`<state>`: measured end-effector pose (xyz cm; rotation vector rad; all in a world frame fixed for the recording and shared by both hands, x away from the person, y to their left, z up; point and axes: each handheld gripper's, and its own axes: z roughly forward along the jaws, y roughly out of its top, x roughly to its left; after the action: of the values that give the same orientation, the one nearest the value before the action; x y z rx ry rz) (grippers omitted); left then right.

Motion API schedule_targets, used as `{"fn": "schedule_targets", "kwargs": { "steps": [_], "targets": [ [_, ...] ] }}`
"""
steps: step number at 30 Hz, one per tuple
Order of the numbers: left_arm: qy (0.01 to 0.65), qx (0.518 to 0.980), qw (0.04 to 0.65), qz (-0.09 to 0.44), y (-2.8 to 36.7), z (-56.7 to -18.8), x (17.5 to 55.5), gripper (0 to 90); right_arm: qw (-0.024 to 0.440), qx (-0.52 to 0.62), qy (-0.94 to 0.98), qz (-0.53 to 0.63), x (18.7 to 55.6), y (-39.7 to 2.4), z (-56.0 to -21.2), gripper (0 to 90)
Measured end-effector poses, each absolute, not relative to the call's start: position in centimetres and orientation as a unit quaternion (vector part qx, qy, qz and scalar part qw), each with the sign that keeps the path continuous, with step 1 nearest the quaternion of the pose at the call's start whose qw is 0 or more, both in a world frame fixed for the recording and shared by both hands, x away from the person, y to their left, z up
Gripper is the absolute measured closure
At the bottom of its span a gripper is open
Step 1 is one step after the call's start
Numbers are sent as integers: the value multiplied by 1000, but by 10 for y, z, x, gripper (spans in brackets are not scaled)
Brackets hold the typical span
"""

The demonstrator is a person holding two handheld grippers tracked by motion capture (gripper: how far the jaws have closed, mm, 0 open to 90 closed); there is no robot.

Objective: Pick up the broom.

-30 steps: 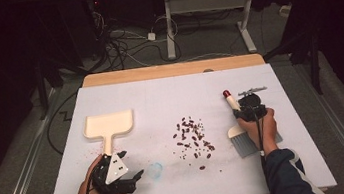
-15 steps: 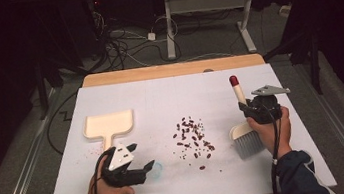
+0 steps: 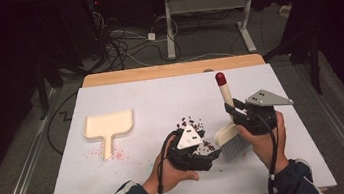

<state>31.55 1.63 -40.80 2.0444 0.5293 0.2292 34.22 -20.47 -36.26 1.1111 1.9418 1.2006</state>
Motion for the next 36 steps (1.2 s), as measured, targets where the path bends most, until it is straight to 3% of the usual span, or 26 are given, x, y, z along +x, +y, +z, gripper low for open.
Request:
{"fn": "schedule_targets", "kwargs": {
  "steps": [8, 14, 21, 26, 27, 30, 36],
  "targets": [
    [226, 823, 516, 73, 7, -411, 321, 392, 303, 381, 728, 483, 318, -182, -354, 709],
    [218, 827, 513, 76, 16, -411, 321, 582, 294, 364, 729, 499, 305, -169, -350, 708],
    [204, 835, 505, 71, 36, -409, 326, 634, 270, 334, 745, 509, 302, -171, -345, 693],
    [183, 848, 492, 74, 51, -405, 326, 658, 246, 281, 772, 515, 302, -180, -341, 614],
    [174, 854, 484, 76, 58, -404, 325, 658, 244, 258, 787, 505, 301, -187, -339, 554],
    [158, 864, 471, 79, 68, -401, 322, 658, 228, 232, 804, 498, 300, -195, -341, 492],
    [121, 884, 445, 75, 75, -401, 315, 659, 193, 144, 864, 443, 298, -198, -359, 378]
  ]
}}
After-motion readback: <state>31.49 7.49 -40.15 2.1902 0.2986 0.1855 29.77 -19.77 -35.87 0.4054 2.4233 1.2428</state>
